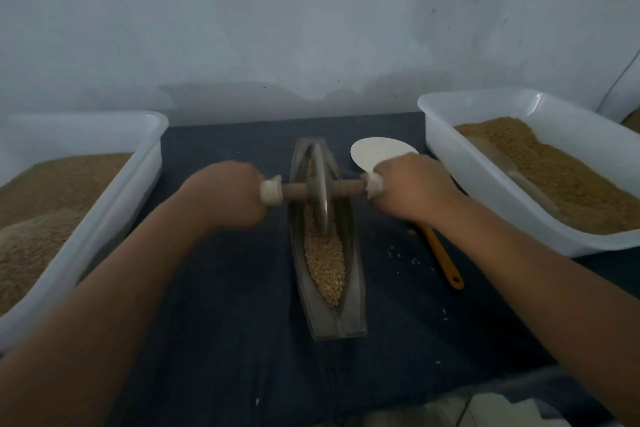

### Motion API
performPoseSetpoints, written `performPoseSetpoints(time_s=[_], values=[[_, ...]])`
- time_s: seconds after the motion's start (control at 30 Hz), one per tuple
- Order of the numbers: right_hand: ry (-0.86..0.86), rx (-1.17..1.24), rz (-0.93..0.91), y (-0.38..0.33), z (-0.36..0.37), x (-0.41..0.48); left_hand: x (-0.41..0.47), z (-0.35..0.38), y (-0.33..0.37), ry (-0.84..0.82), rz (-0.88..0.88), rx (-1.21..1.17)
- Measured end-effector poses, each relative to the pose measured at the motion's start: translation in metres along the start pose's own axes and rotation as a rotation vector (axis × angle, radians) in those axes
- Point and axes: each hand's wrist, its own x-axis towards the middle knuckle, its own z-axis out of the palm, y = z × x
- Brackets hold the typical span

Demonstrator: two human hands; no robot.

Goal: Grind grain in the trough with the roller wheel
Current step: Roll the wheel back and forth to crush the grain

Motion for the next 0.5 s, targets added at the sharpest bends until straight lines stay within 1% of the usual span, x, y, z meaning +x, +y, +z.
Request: performPoseSetpoints(time_s=[0.1,0.17,0.27,0.4,0.43,0.5], values=[[-0.009,0.043,-0.061,0.002,-0.005,-0.052,-0.037,0.010,0.000,0.014,0.095,0.019],[0.006,0.078,-0.061,0.004,-0.006,-0.063,-0.041,0.016,0.000,0.040,0.083,-0.003],[0.000,0.035,0.014,-0.001,-0.002,-0.030,-0.013,0.008,0.002,-0.004,0.010,-0.002],[0.083,-0.006,0.072,-0.009,-0.004,0.021,0.021,-0.003,0.001,0.052,-0.089,-0.039],[0.065,-0.017,0.066,-0.011,-0.007,0.025,0.020,-0.002,0.002,0.047,-0.093,-0.045],[-0.028,-0.022,0.035,-0.010,-0.014,0.015,0.006,0.000,0.003,-0.032,-0.077,-0.065]])
